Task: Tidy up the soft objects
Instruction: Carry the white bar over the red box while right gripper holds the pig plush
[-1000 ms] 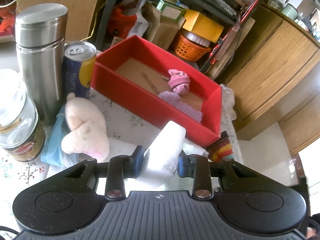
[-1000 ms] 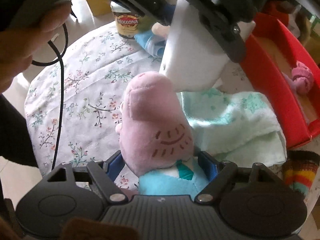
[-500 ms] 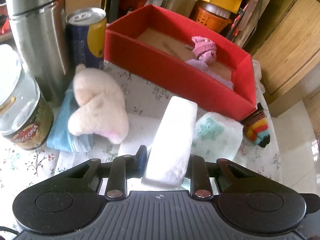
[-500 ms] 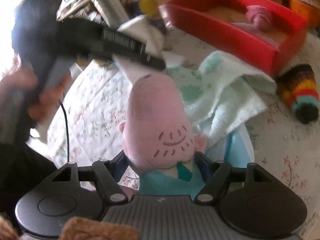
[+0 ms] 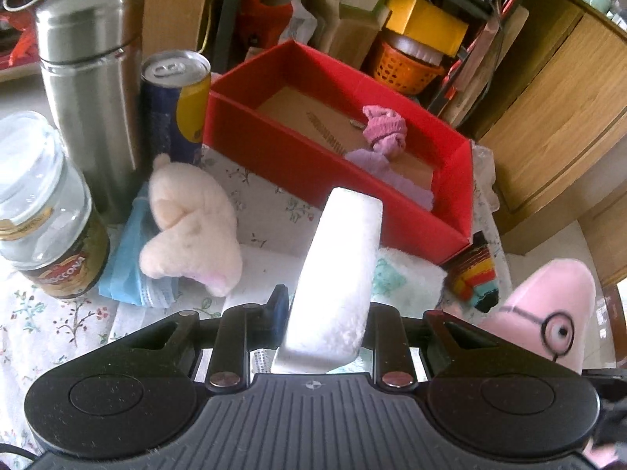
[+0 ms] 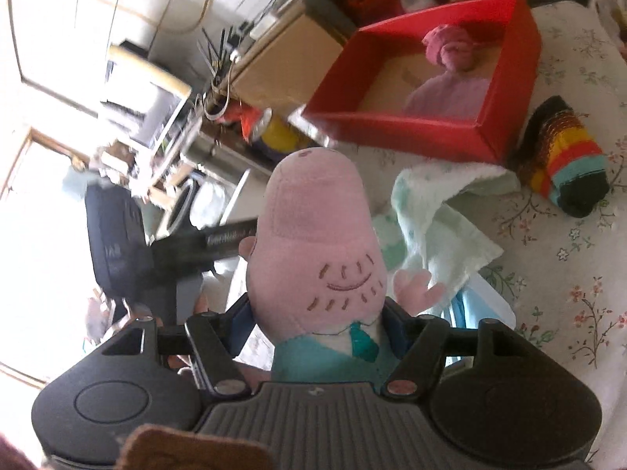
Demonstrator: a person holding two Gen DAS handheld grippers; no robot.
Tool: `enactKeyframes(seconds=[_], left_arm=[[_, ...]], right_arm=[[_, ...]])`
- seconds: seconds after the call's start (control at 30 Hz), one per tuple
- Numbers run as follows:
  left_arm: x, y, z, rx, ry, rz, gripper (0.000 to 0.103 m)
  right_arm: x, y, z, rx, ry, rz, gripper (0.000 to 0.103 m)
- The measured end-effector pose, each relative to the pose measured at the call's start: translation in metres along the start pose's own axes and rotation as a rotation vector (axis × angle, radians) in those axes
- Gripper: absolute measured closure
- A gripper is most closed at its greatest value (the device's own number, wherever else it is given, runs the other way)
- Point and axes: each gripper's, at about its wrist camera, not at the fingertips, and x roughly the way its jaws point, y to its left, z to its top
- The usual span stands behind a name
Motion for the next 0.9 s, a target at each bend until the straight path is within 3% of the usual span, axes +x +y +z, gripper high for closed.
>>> enactKeyframes(seconds=[0.17, 0.47, 0.9], left_arm=[[-0.015, -0.009, 0.001, -0.014, -0.005, 0.005, 0.078], [-0.035, -0.029, 0.031, -0.017, -0.094, -0.031, 0.078], [-0.075, -0.072, 0.056, 0.062, -0.274, 0.052, 0.078]], right_arm=[[-0.019, 0.007, 0.008, 0.043, -0.082, 0.012, 0.064], [-0.046, 0.027, 0.048, 0.059, -0.305, 0.008, 0.064], [-0.079, 0.075, 0.075, -0.075, -0.547, -0.041, 0.064]])
